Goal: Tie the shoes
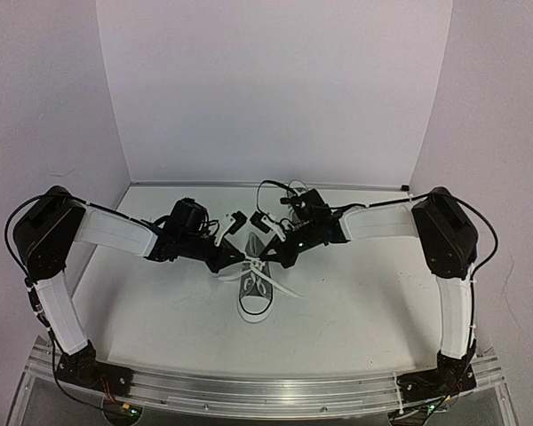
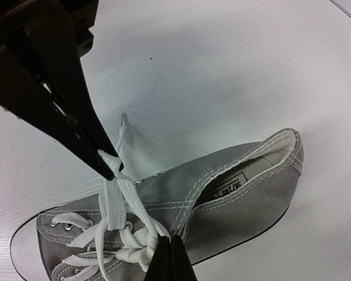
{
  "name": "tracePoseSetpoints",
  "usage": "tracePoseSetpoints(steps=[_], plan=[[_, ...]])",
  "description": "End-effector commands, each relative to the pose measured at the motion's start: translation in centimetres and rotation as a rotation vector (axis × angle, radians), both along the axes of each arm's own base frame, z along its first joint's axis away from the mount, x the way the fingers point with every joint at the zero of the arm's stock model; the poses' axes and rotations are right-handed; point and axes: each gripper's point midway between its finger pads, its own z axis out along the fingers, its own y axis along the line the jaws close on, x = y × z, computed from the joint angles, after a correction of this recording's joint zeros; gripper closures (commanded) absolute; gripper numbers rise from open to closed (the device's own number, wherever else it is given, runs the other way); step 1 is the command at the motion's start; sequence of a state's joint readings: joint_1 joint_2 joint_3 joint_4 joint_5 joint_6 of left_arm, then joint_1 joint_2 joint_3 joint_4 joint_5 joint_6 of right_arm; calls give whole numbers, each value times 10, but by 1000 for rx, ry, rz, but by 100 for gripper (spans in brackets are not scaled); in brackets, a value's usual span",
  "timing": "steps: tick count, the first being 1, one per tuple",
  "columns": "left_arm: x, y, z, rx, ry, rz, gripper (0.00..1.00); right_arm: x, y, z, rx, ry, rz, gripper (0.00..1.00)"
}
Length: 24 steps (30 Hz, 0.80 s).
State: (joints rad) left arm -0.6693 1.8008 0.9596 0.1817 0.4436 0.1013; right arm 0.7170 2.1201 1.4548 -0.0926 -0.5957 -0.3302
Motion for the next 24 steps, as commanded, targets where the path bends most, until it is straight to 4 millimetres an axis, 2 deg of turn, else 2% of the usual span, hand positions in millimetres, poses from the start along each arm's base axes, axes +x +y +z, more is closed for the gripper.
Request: tracePoseSetpoints(steps=[1, 14, 19, 24], plan=[[0, 2, -2, -2, 20, 20, 98, -2, 4, 35, 75, -44, -3, 100], [-3, 2, -10, 4, 42, 8, 89, -6, 6, 47, 142, -41, -10, 100], [-6, 0, -2, -33, 35, -1, 79, -7, 6, 47, 147, -37, -11, 100], [-1, 6, 5, -36, 10, 53, 76, -10, 6, 47, 152, -27, -8, 100]])
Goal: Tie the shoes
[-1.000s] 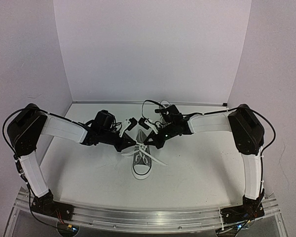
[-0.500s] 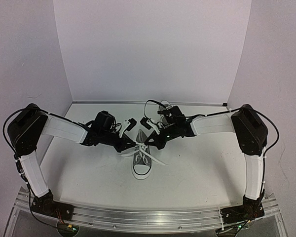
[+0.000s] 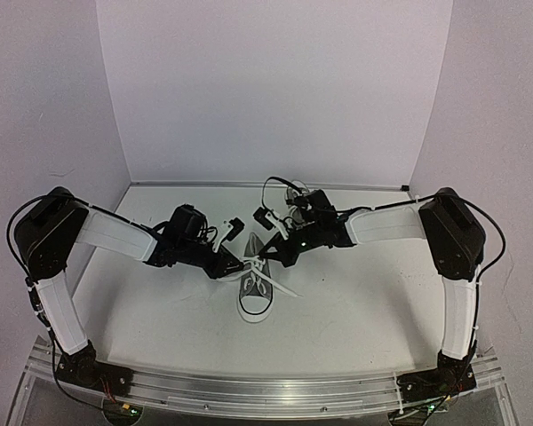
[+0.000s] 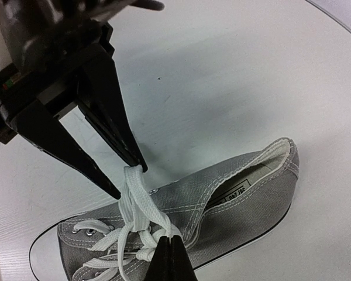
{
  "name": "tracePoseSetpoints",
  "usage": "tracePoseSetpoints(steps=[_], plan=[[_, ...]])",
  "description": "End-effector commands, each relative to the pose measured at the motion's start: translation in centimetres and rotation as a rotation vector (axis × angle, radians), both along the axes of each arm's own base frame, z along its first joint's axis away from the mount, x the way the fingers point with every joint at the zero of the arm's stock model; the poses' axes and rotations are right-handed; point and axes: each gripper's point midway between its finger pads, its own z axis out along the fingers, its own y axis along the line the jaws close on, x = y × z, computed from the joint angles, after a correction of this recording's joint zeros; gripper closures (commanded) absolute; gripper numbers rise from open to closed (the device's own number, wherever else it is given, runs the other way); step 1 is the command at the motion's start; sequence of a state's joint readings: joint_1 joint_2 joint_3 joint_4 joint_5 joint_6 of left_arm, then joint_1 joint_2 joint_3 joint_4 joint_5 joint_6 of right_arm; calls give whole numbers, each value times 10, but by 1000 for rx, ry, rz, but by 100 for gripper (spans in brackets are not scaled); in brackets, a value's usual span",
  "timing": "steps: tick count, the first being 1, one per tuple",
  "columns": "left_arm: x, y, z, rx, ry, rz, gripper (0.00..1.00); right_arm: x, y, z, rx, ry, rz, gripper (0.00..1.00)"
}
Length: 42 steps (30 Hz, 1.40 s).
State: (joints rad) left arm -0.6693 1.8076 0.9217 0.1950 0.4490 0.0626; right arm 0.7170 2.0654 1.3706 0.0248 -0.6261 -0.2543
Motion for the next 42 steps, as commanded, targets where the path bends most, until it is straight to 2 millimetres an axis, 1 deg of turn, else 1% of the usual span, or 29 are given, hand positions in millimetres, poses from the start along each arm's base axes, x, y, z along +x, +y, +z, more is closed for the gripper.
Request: tracePoseSetpoints(steps=[1, 3, 7, 10, 12, 14, 15, 17, 20, 26, 27, 29, 31, 33, 34, 35, 38, 42], plan=[[8, 1, 18, -37, -41, 43, 77, -5, 4, 30, 69, -30, 16, 100], [10, 0, 16, -37, -25, 51, 78, -6, 4, 30, 75, -22, 16, 100], [14, -2, 8, -49, 15, 91, 87, -8, 3, 28, 79, -14, 12, 100], [17, -2, 2, -44, 31, 110, 90, -10, 2, 29, 84, -14, 8, 100], [17, -2, 1, -46, 38, 114, 90, -10, 1, 29, 86, -14, 8, 100], [18, -2, 3, -48, 33, 120, 87, -11, 1, 29, 86, -13, 7, 100], [19, -1, 6, -50, 24, 126, 84, -11, 1, 29, 87, -11, 7, 100], [18, 2, 15, -63, -10, 127, 75, -11, 1, 29, 88, -10, 6, 100], [11, 7, 38, -99, -103, 103, 67, -10, 1, 28, 89, -9, 5, 100], [6, 28, 74, -98, -305, 116, 64, -9, 2, 24, 86, -3, -3, 100], [1, 29, 79, -103, -343, 91, 64, -8, 2, 24, 87, -2, -4, 100], [-11, 24, 83, -97, -395, 9, 64, -8, 3, 24, 87, -1, -5, 100], [-28, 15, 78, -38, -482, -119, 65, -7, 3, 23, 87, 2, -11, 100], [-43, 7, 64, 42, -569, -232, 66, -6, 4, 22, 87, 6, -13, 100], [-48, 4, 58, 77, -610, -276, 67, -6, 4, 22, 88, 10, -15, 100], [-50, 1, 54, 110, -646, -311, 67, -6, 4, 21, 89, 13, -17, 100], [-50, -8, 45, 183, -693, -382, 70, -7, 4, 21, 91, 21, -17, 100], [-47, -24, 43, 241, -746, -445, 77, -7, 4, 22, 93, 22, -20, 100]])
